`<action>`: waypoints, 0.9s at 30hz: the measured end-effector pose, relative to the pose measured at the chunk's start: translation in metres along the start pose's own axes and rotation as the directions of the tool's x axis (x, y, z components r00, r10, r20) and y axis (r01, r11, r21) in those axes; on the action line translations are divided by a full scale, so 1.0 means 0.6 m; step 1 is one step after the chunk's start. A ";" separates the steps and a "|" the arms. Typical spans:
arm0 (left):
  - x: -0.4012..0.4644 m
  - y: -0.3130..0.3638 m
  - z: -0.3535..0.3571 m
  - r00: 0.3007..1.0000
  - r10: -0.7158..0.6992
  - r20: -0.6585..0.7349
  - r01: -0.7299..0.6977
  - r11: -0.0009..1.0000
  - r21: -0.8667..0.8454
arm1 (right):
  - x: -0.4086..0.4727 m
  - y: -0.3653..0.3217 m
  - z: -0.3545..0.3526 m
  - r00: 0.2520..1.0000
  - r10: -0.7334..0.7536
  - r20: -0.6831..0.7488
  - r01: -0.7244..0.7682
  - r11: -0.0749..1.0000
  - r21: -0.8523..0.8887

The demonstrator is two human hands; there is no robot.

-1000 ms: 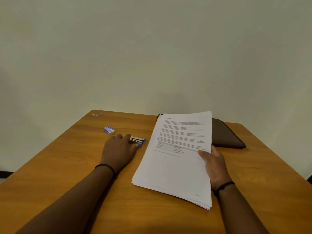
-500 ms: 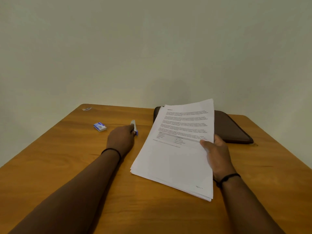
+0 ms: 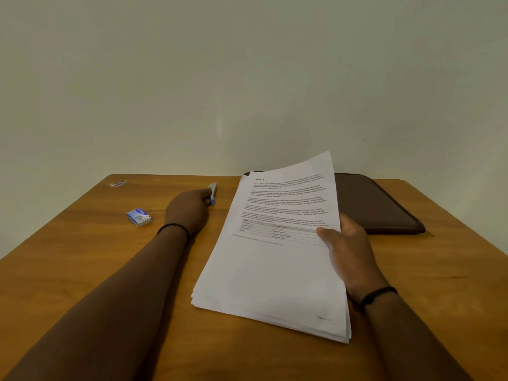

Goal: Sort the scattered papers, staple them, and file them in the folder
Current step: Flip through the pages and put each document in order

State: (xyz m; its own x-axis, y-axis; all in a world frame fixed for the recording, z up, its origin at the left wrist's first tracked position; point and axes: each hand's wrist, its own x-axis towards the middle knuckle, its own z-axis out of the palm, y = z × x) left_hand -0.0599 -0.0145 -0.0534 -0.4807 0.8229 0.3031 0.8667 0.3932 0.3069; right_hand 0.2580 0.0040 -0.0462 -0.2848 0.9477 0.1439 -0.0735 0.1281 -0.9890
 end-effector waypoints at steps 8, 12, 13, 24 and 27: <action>-0.004 -0.004 0.014 1.000 0.002 -0.012 -0.002 1.000 -0.015 | 0.014 0.009 -0.001 1.000 0.010 0.021 -0.008 0.997 -0.079; -0.028 0.008 0.005 0.999 -0.010 0.042 0.008 1.000 0.030 | 0.010 0.005 -0.005 1.000 0.028 0.006 -0.027 0.997 -0.072; -0.038 0.008 0.000 0.999 -0.018 0.039 0.017 1.000 0.019 | 0.007 0.003 -0.004 1.000 0.029 0.001 -0.029 0.997 -0.074; -0.190 0.014 -0.055 0.997 -0.076 -0.008 0.061 0.857 -0.511 | -0.049 -0.016 -0.001 0.990 0.081 0.119 -0.095 0.989 0.113; -0.242 0.030 -0.088 0.978 0.016 0.207 0.185 0.389 -0.903 | -0.082 -0.025 0.013 0.977 0.091 0.194 -0.128 0.974 0.188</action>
State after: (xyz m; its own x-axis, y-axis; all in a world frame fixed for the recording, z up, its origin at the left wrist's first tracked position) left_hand 0.0182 -0.1487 -0.0443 -0.4283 0.8964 0.1144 0.1277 -0.0653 0.9897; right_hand 0.2656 -0.0467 -0.0383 -0.4701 0.8808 0.0570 -0.2150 -0.0516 -0.9752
